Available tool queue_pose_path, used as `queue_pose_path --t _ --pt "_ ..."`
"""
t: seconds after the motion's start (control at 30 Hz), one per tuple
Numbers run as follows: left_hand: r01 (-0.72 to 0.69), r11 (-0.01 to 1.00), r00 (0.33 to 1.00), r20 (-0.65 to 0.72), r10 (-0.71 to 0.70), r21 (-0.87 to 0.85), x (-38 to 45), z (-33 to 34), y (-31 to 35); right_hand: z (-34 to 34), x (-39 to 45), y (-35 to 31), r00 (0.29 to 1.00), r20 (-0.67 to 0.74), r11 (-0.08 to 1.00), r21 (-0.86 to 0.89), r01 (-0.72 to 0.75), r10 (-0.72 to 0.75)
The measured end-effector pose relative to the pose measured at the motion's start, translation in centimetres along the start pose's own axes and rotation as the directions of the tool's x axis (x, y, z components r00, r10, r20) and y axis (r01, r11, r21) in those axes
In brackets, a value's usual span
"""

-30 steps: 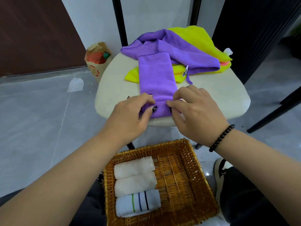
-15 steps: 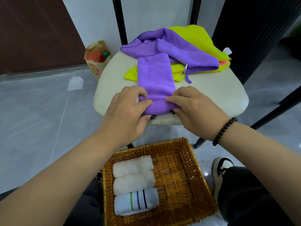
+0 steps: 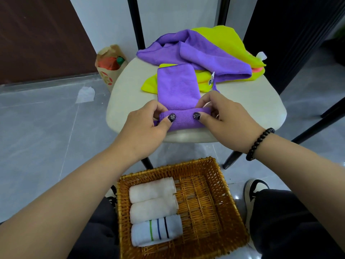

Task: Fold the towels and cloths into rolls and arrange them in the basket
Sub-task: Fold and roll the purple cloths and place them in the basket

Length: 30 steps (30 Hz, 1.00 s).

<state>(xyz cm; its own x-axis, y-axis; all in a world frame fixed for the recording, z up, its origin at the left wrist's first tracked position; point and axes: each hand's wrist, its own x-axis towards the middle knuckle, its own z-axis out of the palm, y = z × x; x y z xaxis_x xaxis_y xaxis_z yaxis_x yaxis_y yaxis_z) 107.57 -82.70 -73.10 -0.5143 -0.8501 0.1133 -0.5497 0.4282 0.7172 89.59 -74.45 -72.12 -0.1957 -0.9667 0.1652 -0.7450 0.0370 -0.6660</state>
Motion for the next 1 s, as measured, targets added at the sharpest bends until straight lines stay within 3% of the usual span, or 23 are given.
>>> queue_pose_path --t 0.1,0.2,0.3,0.4,0.47,0.53,0.63,0.7,0.87,1.0 --pt "0.065 0.997 0.998 -0.002 -0.065 -0.028 0.5 0.2 0.0 0.5 0.0 -0.1 0.994 -0.102 0.998 -0.051 0.027 -0.032" --pt "0.1 0.995 0.995 -0.006 -0.101 -0.025 0.7 0.3 0.3 1.2 -0.2 -0.3 0.959 -0.205 0.968 -0.197 0.158 -0.198" --pt "0.122 0.991 0.993 -0.001 -0.122 -0.046 0.8 0.4 0.6 0.9 -0.3 -0.1 0.929 -0.158 0.909 -0.314 0.274 -0.335" --pt "0.137 0.987 0.99 -0.016 -0.139 -0.078 0.7 0.3 0.8 0.2 -0.3 0.6 0.929 -0.027 0.867 -0.369 0.334 -0.369" --pt "0.069 0.998 0.996 -0.054 -0.07 -0.01 0.2 0.3 1.0 0.3 -0.3 0.8 0.931 0.009 0.856 -0.391 0.339 -0.365" --pt "-0.103 0.981 0.988 -0.097 0.12 0.163 -0.3 0.4 1.0 0.5 -0.3 0.7 0.929 -0.004 0.855 -0.392 0.339 -0.37" --pt "-0.33 0.861 0.921 -0.069 0.384 0.387 -0.7 0.4 0.9 0.6 0.0 0.5 0.934 -0.018 0.872 -0.362 0.328 -0.358" --pt "-0.409 0.782 0.88 -0.024 0.474 0.471 -0.8 0.1 0.7 0.5 0.2 0.4 0.945 -0.009 0.89 -0.338 0.306 -0.328" --pt "-0.454 0.687 0.864 0.092 0.495 0.567 -0.5 -0.5 0.0 -0.2 0.8 0.2 0.967 0.02 0.933 -0.26 0.249 -0.253" --pt "-0.412 0.806 0.906 0.095 0.413 0.425 0.0 -0.8 0.3 -0.9 0.9 -0.3 0.972 0.093 0.936 -0.266 0.231 -0.214"
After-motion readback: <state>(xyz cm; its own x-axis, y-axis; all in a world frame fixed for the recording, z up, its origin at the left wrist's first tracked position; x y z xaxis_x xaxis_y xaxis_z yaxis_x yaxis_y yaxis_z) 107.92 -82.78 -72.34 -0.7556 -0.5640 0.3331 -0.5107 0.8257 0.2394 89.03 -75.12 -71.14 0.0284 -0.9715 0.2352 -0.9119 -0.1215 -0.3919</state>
